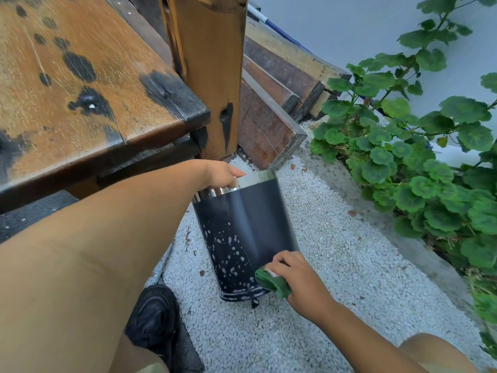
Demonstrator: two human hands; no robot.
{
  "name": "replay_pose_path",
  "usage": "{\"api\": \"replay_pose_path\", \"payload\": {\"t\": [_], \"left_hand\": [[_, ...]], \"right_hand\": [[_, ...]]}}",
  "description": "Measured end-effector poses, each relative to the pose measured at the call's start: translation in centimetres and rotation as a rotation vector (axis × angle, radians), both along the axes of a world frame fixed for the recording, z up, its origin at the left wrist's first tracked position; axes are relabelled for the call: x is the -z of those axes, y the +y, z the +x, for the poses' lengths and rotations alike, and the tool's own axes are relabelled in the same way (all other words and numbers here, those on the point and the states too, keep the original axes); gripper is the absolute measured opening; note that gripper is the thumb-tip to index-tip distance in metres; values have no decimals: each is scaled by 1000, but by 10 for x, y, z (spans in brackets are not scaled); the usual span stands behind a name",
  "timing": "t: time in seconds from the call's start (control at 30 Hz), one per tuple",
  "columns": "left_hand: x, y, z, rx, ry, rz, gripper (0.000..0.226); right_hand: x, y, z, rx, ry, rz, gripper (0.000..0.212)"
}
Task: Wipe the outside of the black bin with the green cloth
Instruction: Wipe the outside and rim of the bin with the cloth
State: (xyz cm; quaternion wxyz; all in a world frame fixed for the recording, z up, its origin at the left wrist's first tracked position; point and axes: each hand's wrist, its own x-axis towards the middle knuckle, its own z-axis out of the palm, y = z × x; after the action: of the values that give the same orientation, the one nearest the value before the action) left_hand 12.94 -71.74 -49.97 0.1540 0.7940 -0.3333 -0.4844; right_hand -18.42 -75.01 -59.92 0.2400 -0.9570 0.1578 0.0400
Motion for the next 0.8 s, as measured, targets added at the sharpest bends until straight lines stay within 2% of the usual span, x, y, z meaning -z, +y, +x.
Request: {"api": "replay_pose_path", "payload": {"t": [0.07, 0.1, 0.17, 0.2, 0.23, 0.3, 0.37, 0.47, 0.63, 0.73, 0.8], "left_hand": [[-1, 7, 7, -59, 28, -8, 62], [0, 12, 12, -95, 29, -19, 62], [4, 22, 20, -131, -29, -27, 38], [7, 28, 23, -110, -95, -3, 20], [9, 33, 27, -64, -167, 29, 12], [13, 42, 30, 23, -236, 94, 15], [13, 47, 26, 40, -177, 89, 9], [9, 40, 12, 59, -115, -61, 17], [-12, -14, -27, 214, -274, -169, 17], [-13, -35, -40, 221, -408, -131, 12], [-12, -38, -42, 196, -408, -110, 12]], "right_hand": [[-1, -1, 4, -7, 5, -2, 45], [-2, -1, 7, -9, 8, 0, 45], [-5, -2, 13, -14, 14, 21, 43], [-8, -2, 15, -15, 21, 42, 42], [-11, -2, 18, -14, 29, 68, 43], [-17, -5, 23, -4, 36, 126, 48], [-25, -9, 28, 22, 8, 179, 46], [-39, -16, 36, 37, -55, 239, 42], [-68, -25, 51, 68, -157, 345, 50], [-79, -30, 59, 95, -231, 354, 47], [-85, -30, 67, 92, -269, 338, 48]]}}
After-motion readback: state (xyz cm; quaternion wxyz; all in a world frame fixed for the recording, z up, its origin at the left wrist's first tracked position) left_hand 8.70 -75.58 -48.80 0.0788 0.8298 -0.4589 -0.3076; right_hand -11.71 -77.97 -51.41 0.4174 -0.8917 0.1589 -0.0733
